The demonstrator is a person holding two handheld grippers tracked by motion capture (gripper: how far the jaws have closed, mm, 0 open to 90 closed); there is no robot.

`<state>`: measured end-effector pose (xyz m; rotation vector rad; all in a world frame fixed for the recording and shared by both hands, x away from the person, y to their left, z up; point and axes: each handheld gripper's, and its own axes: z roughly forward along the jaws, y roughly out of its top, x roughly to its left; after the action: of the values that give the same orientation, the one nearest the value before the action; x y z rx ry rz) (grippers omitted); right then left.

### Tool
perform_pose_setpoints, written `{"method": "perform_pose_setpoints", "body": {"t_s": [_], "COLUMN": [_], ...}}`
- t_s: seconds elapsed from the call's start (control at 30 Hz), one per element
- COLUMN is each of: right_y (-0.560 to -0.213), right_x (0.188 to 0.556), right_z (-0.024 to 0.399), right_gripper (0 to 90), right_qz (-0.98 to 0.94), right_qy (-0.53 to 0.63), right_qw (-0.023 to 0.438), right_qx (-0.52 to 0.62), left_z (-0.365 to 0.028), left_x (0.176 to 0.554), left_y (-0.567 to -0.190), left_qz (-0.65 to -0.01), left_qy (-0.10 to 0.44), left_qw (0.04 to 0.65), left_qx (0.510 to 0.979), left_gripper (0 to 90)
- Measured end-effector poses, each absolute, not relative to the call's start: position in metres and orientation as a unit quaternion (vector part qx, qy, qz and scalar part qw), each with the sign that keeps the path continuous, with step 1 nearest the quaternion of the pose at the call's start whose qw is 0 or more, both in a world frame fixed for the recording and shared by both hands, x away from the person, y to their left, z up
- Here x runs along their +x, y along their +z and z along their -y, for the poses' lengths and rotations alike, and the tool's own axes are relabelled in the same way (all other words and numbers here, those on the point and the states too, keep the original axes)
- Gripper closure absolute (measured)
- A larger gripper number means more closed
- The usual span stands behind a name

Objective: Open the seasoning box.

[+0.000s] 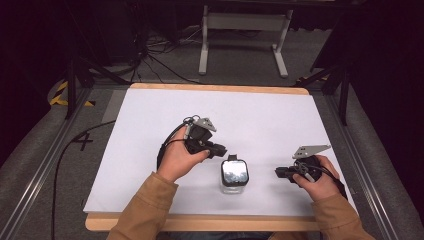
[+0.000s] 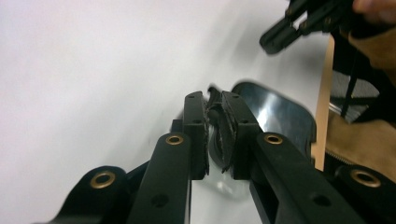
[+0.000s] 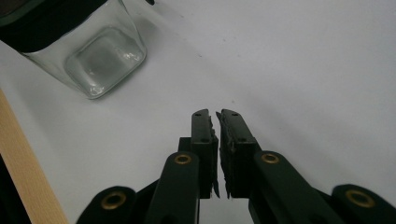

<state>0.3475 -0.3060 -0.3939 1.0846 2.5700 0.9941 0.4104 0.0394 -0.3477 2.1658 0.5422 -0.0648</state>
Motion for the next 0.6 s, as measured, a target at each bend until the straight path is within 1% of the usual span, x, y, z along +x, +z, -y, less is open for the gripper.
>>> {"method": "perform_pose_setpoints", "body": {"t_s": [0.2, 0.47, 0.6], "right_y": [-0.394, -0.395, -0.395], "right_x": [0.344, 0.342, 0.343], "right_z": [0.309, 0.310, 0.308], "right_gripper": [84.7, 84.1, 83.9], "right_qz": [-0.862, -0.861, -0.864], "right_qy": [0.334, 0.336, 0.335], "right_qw": [0.093, 0.091, 0.092], "right_qx": [0.369, 0.370, 0.365], "left_z": [-0.026, -0.014, -0.014], "left_x": [0.411, 0.413, 0.414], "left_y": [-0.351, -0.360, -0.364], "left_qz": [-0.220, -0.217, -0.223], "left_qy": [-0.011, -0.010, -0.010], "left_qw": [0.466, 0.454, 0.445], "left_qx": [0.857, 0.864, 0.867], "left_gripper": [81.6, 84.2, 85.2]}}
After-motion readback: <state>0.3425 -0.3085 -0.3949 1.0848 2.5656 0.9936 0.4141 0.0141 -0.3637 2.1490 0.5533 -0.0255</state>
